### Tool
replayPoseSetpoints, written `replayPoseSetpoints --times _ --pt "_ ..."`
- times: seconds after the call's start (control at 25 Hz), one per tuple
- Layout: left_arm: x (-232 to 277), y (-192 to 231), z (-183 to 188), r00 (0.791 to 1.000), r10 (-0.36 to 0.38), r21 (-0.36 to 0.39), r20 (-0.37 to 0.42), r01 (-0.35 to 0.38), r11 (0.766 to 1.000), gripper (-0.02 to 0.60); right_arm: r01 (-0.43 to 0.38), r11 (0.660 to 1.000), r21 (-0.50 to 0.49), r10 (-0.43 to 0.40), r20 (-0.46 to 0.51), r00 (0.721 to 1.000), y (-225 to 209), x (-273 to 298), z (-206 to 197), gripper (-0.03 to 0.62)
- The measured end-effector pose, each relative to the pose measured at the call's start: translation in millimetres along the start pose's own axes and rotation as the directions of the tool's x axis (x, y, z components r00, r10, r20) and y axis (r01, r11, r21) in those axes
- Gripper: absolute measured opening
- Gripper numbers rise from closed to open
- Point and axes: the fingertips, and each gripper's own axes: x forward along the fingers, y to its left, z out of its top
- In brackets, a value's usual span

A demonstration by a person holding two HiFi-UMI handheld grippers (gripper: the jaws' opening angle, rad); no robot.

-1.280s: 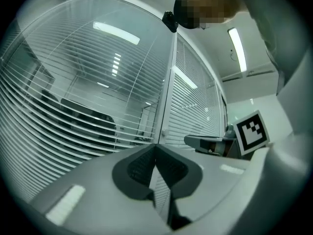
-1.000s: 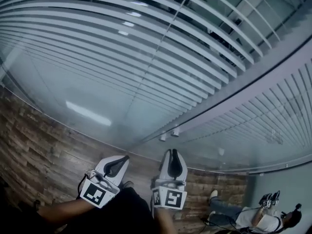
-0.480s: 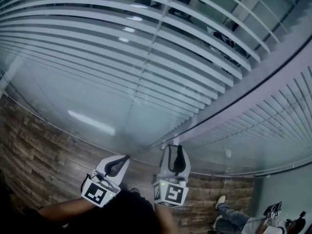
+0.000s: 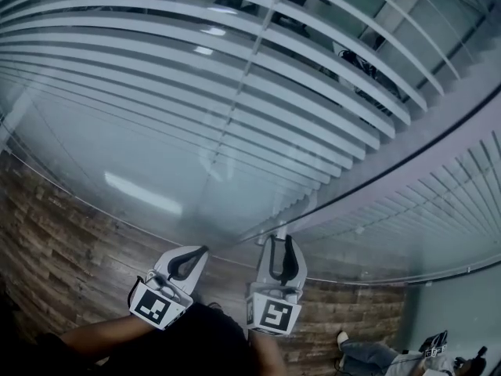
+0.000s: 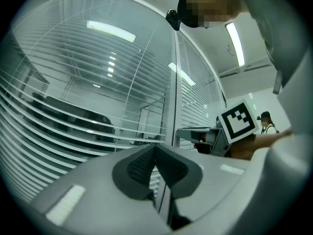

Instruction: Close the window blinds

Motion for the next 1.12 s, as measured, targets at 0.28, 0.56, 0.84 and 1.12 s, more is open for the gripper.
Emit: replayPoseSetpoints --times 0.28,0.56,0.84,1.12 --pt "-6.3 -12.2 -0.7 0.999 -0.012 -0.009 -0.032 0.011 1.0 -0.002 -0.073 0.943 -0.324 0.073 -0.01 0.997 7.0 -11.6 15.9 0.135" --pt "0.4 -3.1 -5.7 1.0 0.004 -0.026 -0.028 -0.005 1.0 -0.002 -0.116 0.862 -0.494 0.072 -0.107 0.992 8.3 0.9 -0.9 0.135" --pt "-1.9 -5.8 -8.5 0.999 0.01 -0.022 -0.038 -0.011 1.0 -0.002 -0.136 0.979 -0.154 0.132 -0.035 0.991 7.7 -1.1 4.4 0.169" --pt "-8.4 -14.8 -11.3 1.0 -0.01 -0.037 -0.028 0.009 0.999 -0.002 -0.058 0.959 0.276 0.065 -0.015 0.998 -1.5 -4.7 -4.7 0.17"
